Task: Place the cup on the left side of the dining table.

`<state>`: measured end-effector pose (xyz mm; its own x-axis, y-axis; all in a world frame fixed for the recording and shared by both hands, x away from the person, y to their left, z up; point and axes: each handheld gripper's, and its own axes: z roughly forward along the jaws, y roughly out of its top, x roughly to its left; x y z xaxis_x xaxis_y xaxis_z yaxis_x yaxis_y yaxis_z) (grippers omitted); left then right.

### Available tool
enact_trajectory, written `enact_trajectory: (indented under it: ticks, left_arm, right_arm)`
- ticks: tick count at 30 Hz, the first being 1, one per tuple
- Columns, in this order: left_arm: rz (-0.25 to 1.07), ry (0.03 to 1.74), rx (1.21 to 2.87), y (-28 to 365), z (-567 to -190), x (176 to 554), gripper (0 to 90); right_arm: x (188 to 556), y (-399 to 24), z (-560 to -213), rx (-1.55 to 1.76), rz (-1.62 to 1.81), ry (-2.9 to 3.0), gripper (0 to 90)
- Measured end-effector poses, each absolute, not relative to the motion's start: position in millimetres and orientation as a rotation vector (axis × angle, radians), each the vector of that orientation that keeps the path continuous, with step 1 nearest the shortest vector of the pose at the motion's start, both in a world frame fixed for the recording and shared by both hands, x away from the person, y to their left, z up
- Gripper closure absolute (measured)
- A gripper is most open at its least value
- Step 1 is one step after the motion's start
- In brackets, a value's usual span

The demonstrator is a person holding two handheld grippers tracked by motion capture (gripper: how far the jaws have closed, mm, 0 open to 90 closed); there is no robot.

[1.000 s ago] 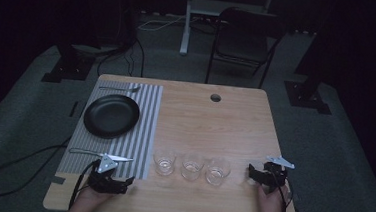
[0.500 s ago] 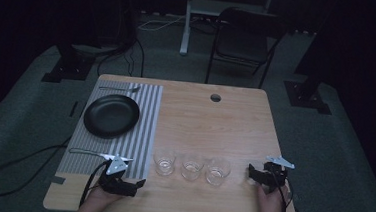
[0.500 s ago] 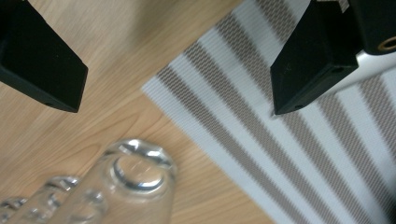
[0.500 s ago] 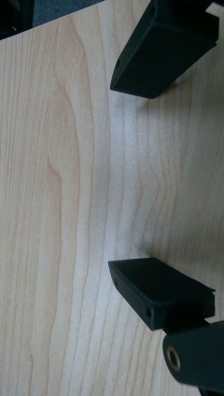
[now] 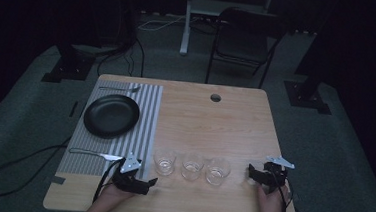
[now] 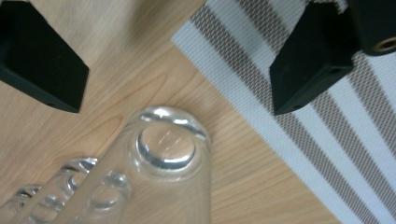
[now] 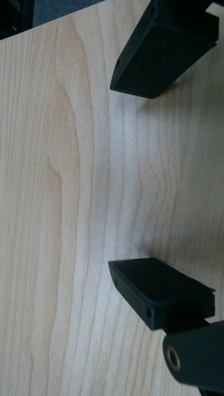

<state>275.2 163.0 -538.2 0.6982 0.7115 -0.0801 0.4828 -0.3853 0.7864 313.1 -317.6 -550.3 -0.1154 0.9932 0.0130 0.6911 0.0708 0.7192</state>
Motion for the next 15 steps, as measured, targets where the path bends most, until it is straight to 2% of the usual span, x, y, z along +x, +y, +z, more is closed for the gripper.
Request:
enact_trajectory:
  ticks: [15]
  left_arm:
    - [0.364,0.879,1.989,139.4,-534.5,284.5,6.1]
  right_arm:
    - [313.1,-317.6,-550.4,1.667,0.803,1.862,11.9]
